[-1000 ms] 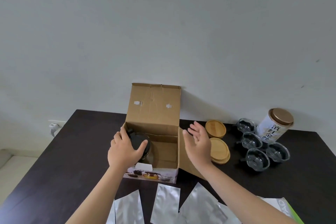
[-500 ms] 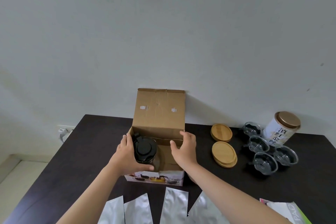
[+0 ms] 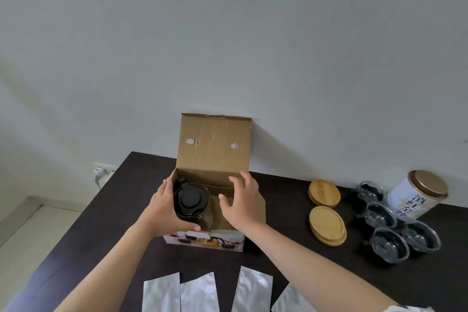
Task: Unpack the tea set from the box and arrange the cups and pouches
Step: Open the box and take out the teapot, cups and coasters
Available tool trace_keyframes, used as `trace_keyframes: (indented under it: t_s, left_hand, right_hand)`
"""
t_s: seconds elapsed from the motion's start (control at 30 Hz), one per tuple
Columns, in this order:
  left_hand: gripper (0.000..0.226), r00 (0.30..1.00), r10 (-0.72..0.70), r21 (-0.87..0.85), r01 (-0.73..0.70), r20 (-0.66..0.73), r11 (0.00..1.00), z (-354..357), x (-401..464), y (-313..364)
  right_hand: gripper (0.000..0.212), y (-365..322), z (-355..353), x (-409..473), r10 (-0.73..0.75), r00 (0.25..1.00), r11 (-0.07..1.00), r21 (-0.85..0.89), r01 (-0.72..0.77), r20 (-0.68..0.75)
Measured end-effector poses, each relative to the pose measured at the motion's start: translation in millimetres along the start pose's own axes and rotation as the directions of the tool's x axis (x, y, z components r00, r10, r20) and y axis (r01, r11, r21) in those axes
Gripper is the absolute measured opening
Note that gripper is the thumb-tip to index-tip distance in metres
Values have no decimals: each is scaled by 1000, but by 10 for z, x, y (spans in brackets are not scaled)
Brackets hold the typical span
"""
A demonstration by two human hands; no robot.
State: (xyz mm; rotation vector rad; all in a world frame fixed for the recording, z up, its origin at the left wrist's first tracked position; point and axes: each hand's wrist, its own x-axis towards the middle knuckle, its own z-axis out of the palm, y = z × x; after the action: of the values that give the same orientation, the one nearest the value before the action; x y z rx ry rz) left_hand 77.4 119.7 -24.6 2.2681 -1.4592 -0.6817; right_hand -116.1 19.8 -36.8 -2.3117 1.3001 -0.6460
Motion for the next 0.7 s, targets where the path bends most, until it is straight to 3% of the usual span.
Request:
trace_keyframes:
  t_s: [0.1,0.17,0.33,0.5,0.6,0.7]
  left_hand:
    - [158,999,20,-60,-22,-48,998,19,-10,-29]
    - [160,998,14,-81,-20,-65,997,34,-21,-35]
    - [161,997,12,-114,-20,-70,993,58,-40,-51]
    - [159,997,21,-178,-34,-75,983,49,-57,-61]
    - [160,997,18,-189,-32,-79,981,48,-58,-82]
    - [157,996,24,-189,-40,-85,981,46,-53,-102]
  right_hand:
    - [57,-56,-1,47,-210,966,978,13,210,148]
    - [65,-101,27,82,-241,923,970,94,223,301]
    - [86,-355,129,203,-151,851,982,172,73,502]
    - [107,-571,223,370,-73,793,997,70,39,604]
    - [108,-628,241,435,-69,760,997,27,67,646]
    - [102,-627,208,473,-68,782,998,29,64,619]
